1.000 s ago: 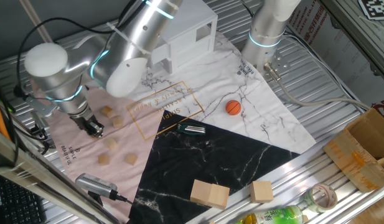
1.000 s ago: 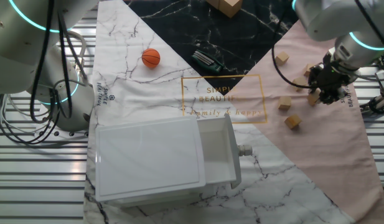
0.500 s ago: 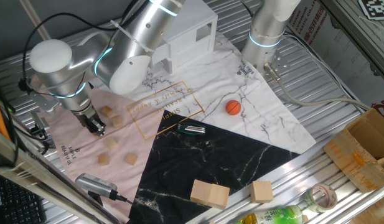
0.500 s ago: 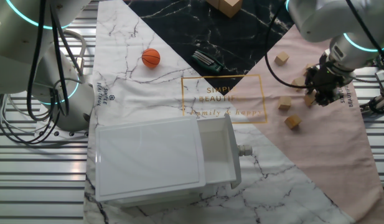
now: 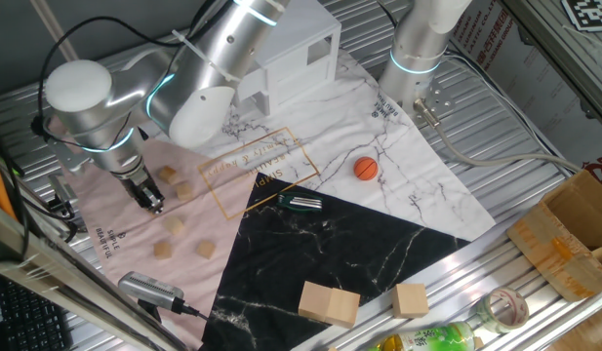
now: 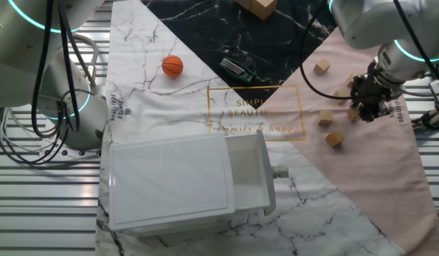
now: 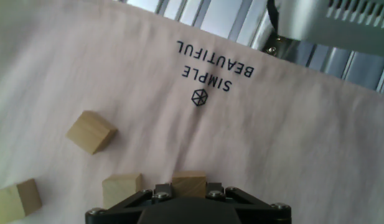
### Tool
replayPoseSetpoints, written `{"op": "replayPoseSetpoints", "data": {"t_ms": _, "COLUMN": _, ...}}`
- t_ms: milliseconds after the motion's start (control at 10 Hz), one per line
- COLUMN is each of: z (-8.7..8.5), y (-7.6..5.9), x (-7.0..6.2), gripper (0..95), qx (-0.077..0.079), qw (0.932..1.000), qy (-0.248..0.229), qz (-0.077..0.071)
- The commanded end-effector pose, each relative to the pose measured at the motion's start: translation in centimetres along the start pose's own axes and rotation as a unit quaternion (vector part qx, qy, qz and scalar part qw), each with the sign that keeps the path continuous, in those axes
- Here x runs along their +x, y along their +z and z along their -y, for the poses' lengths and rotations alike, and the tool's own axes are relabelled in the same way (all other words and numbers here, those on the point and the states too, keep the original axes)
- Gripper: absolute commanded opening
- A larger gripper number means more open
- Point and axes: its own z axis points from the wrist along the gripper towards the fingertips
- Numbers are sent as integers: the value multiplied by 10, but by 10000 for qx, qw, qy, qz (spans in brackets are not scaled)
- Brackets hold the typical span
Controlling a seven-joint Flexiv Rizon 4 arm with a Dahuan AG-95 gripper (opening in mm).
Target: Stack the blocks into a pyramid shape
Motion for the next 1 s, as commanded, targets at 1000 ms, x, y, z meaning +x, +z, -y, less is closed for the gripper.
{"op": "replayPoseSetpoints", "data": {"t_ms": 1000, "z": -7, "y": -6, "x": 7, "gripper": 0, "qx": -109, "qw": 9830, "qy": -1827, "qz": -126}}
